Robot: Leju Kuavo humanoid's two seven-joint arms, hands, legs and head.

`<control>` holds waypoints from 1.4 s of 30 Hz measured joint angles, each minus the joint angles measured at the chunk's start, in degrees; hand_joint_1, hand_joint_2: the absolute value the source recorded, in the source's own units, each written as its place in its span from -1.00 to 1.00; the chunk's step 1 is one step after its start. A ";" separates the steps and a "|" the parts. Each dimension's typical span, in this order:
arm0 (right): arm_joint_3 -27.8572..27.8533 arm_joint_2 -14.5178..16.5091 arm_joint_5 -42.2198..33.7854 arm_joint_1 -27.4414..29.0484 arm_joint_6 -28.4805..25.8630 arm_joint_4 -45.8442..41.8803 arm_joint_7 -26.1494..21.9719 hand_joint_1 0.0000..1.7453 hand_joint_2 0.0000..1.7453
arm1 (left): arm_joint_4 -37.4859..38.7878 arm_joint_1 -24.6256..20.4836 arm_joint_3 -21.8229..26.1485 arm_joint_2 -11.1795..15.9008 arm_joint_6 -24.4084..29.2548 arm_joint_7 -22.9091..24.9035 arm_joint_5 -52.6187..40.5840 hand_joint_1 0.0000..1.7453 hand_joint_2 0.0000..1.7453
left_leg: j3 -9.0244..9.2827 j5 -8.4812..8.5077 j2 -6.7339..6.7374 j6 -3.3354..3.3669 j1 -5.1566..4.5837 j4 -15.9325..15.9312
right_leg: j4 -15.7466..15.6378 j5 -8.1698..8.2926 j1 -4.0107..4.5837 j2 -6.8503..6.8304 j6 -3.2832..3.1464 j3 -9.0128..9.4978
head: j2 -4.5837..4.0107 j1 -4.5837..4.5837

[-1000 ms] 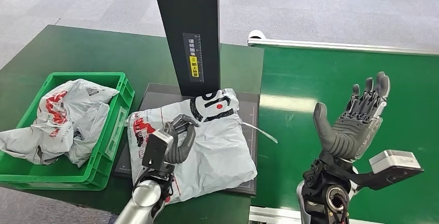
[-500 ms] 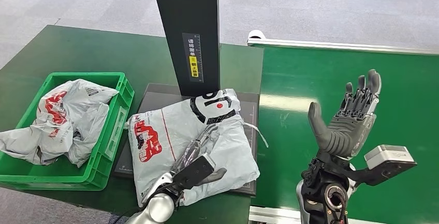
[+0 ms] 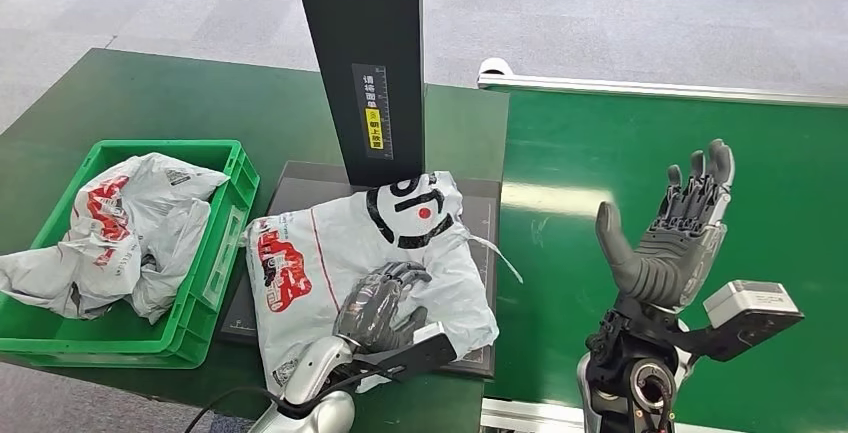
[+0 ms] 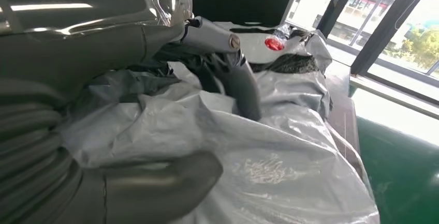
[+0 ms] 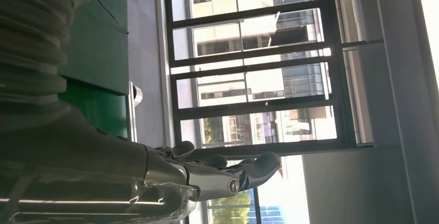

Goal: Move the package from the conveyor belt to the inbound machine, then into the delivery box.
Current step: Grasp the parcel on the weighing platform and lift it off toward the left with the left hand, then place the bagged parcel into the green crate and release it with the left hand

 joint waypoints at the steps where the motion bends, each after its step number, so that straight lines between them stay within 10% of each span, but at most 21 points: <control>1: -0.16 0.04 0.04 0.09 0.03 -0.04 0.00 -1.00 1.00 | -0.12 0.01 0.16 -0.07 0.05 -0.16 -0.19 1.00 1.00 | 0.00 0.00 0.00 0.00 0.00 0.00 | 0.00 0.00 0.00 0.00 0.00 0.00 | 0.00 0.00; 15: -1.33 0.04 0.03 0.65 -0.94 -0.54 -0.58 -1.00 1.00 | -6.91 1.41 2.48 0.09 9.75 -1.04 -5.35 1.00 1.00 | -0.01 0.00 0.01 0.00 0.00 0.00 | 0.00 0.00 0.00 0.01 0.00 -0.01 | 0.00 0.00; 27: -2.06 0.90 0.13 2.05 -2.09 -0.54 -1.82 -1.00 1.00 | -34.65 6.27 7.53 2.23 21.29 -10.63 -8.26 1.00 1.00 | -0.06 0.00 0.01 0.00 0.00 -0.01 | 0.00 -0.01 0.01 0.00 0.00 -0.05 | 0.00 0.00; 34: -2.15 1.18 0.06 3.49 -3.45 -0.54 -3.19 -1.00 1.00 | -46.45 6.65 18.47 -2.09 21.63 -22.26 -7.84 1.00 1.00 | -0.05 0.00 0.01 0.00 0.00 -0.01 | 0.00 0.00 0.00 0.00 0.00 -0.04 | 0.01 0.00; 42: -1.53 1.05 -2.05 3.95 -5.20 -0.54 -3.61 -1.00 1.00 | -47.29 -2.68 33.16 -2.87 21.63 -21.14 -2.77 1.00 1.00 | 0.02 0.05 0.01 -0.03 0.04 -0.01 | 0.02 0.00 0.05 0.00 -0.01 0.01 | 0.00 0.00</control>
